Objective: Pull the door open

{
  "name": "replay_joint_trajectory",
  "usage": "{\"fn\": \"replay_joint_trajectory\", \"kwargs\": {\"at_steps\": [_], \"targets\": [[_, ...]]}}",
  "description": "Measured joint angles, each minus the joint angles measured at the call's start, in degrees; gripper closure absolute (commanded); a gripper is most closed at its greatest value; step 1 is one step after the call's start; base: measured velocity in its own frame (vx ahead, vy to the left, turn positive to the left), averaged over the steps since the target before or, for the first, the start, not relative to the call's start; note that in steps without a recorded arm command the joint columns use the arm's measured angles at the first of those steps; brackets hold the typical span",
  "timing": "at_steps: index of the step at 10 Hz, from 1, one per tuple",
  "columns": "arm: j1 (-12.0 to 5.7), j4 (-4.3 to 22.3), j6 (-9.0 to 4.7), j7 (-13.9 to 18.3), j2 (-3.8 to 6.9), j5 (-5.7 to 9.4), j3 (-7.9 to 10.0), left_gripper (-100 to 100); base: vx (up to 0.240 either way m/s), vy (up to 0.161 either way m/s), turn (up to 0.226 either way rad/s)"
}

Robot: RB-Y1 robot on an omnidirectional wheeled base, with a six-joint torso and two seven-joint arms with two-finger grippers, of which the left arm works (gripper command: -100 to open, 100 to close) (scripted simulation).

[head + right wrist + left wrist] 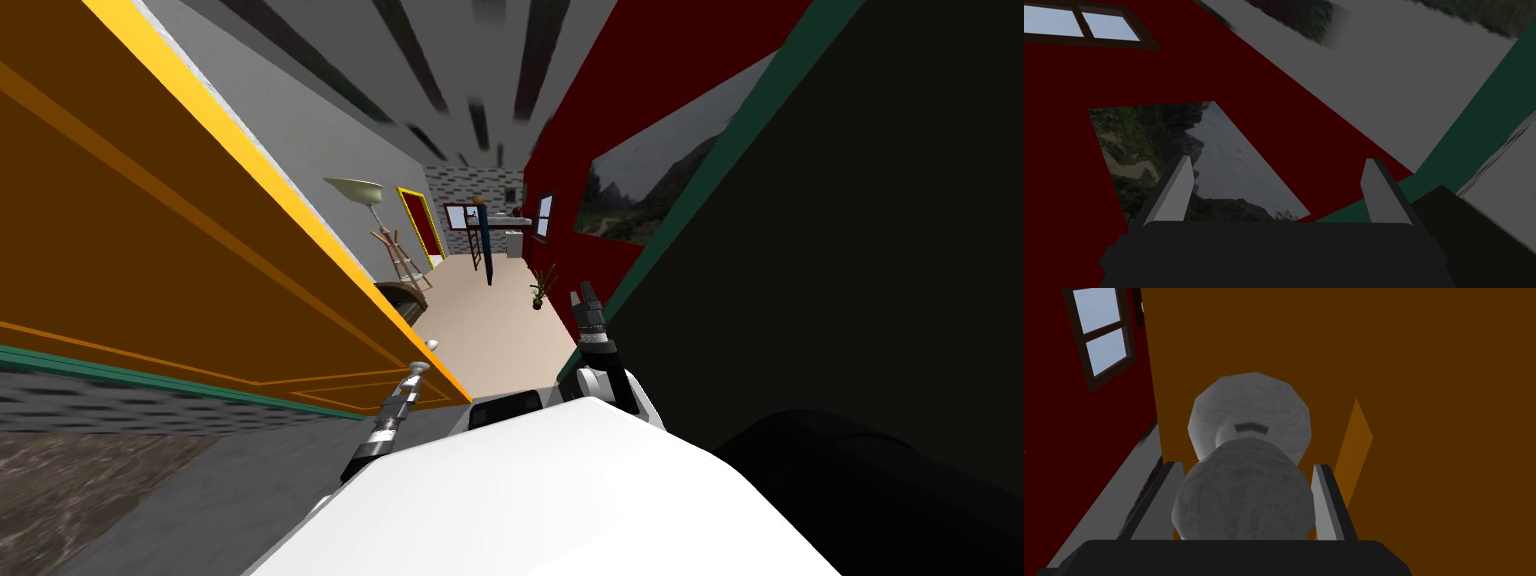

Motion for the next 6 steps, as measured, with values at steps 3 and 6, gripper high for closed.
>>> {"fn": "replay_joint_trajectory", "kwargs": {"at_steps": [3, 6], "targets": [[-0.22, -0.4, 0.5, 4.5, -0.09, 1.33, -0.51, 100, -0.044, 0.02, -0.058], [-0.6, -0.4, 0.84, 9.2, -0.09, 3.01, -0.98, 100, -0.049, 0.023, -0.065]]}}
